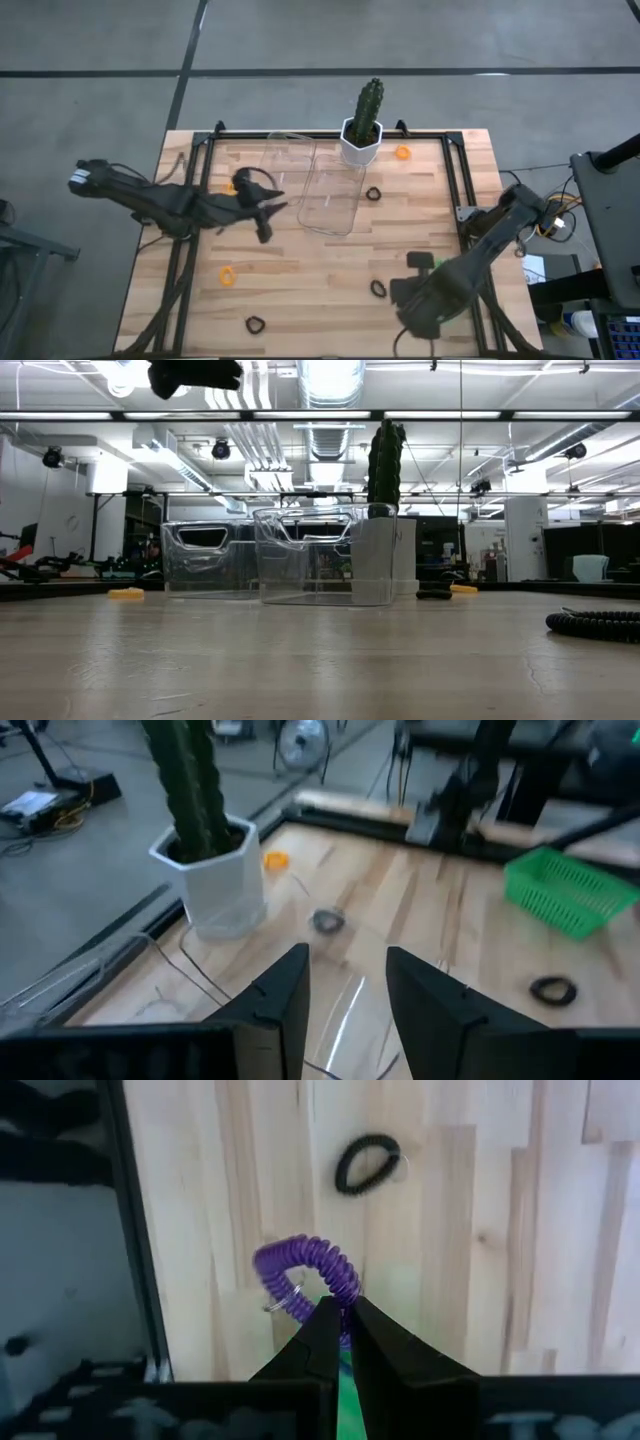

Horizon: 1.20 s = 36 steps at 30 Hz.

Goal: Sort items
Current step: Put the purple keychain into the green bin

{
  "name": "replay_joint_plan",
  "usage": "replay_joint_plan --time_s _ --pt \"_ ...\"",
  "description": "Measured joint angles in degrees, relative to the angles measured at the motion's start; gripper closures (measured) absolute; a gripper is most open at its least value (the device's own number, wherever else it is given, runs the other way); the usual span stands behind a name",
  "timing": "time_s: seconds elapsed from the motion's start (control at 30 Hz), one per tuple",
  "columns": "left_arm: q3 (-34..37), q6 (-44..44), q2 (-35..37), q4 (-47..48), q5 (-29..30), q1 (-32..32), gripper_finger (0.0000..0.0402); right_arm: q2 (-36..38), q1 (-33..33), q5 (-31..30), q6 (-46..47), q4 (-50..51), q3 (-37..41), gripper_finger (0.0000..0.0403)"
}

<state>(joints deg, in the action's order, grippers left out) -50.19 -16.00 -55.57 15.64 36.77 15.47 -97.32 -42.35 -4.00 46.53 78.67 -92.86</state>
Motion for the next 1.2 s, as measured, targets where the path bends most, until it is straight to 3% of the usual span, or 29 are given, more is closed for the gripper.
replay_joint_plan --time_s 0.23,0.5,0.77,1.2 --pt "8.9 1.1 10.6 -6.5 -0.1 0.0 0.0273 10.0 -0.6 10.1 4.9 1.7 11.3 0.0391" --pt "13.0 0.5 14.8 -7.1 -0.2 0.0 0.0273 19.3 -2.9 14.8 17.5 -5.6 24.2 0.0390" --pt "13.6 0.0 15.2 -7.1 -0.2 0.0 0.0273 21.1 -3.1 15.2 24.1 -12.2 32.1 0.0390" --pt "13.6 0.0 15.2 -7.0 0.0 0.0 0.0273 20.5 -3.1 19.7 27.0 -18.6 37.8 0.0390"
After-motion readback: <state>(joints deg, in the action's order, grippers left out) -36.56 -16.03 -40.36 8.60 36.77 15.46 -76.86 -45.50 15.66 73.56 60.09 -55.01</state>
